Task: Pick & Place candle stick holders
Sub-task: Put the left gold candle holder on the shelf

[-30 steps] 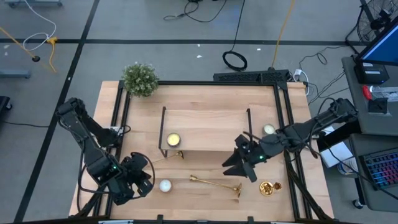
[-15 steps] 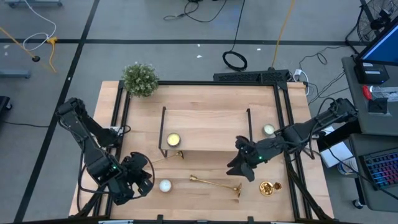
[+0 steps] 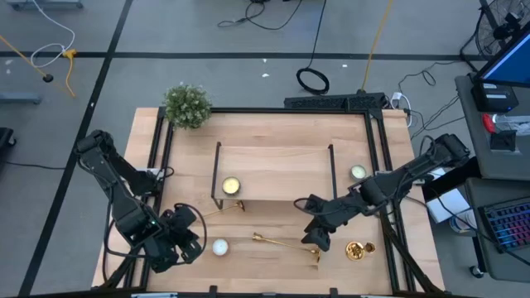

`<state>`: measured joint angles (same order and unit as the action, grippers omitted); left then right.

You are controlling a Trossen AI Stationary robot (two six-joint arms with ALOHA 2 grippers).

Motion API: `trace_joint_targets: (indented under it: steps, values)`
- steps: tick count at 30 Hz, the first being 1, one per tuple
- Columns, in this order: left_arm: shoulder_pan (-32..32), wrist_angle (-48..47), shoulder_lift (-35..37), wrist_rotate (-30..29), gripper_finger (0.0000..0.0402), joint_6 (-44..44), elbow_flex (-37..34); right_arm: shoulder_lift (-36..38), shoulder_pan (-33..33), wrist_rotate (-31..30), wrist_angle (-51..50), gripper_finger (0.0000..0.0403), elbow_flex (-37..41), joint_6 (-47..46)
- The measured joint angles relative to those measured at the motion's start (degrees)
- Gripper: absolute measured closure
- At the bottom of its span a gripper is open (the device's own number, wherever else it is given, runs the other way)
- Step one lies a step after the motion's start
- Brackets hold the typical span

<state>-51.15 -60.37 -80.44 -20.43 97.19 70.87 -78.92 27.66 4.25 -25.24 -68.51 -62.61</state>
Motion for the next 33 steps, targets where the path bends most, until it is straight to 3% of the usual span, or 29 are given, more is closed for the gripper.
trace_joint_targets:
  steps: [10, 14, 20, 25, 29, 33]
  values:
    - [-0.64, -2.79, -0.11, 1.43, 0.0385, -10.14, 0.0, -2.99, 0.0, 2.75, 4.51, 0.0184, 0.0, 0.94]
    - [-0.65, -4.95, -0.13, 2.19, 0.0397, -10.14, 0.0, -2.97, 0.0, 3.26, 6.34, 0.0184, 0.0, 1.19]
    - [0.8, -11.19, -0.62, 4.0, 0.0385, -0.85, 0.0, -2.97, -0.12, 3.19, 11.84, 0.0184, 0.0, 2.76]
    - [0.87, -10.82, -0.68, 4.44, 0.0387, 3.76, 0.0, -2.95, -0.87, 3.21, 15.71, 0.0184, 0.0, 3.76]
    - [0.87, -10.85, -0.68, 5.46, 0.0398, 15.5, 0.0, -2.95, -1.7, 3.19, 17.77, 0.0184, 0.0, 3.76]
    - [0.87, -9.18, -0.68, 5.59, 0.0381, 23.43, 0.0, -2.95, -2.74, 2.97, 18.69, 0.0184, 0.0, 3.56]
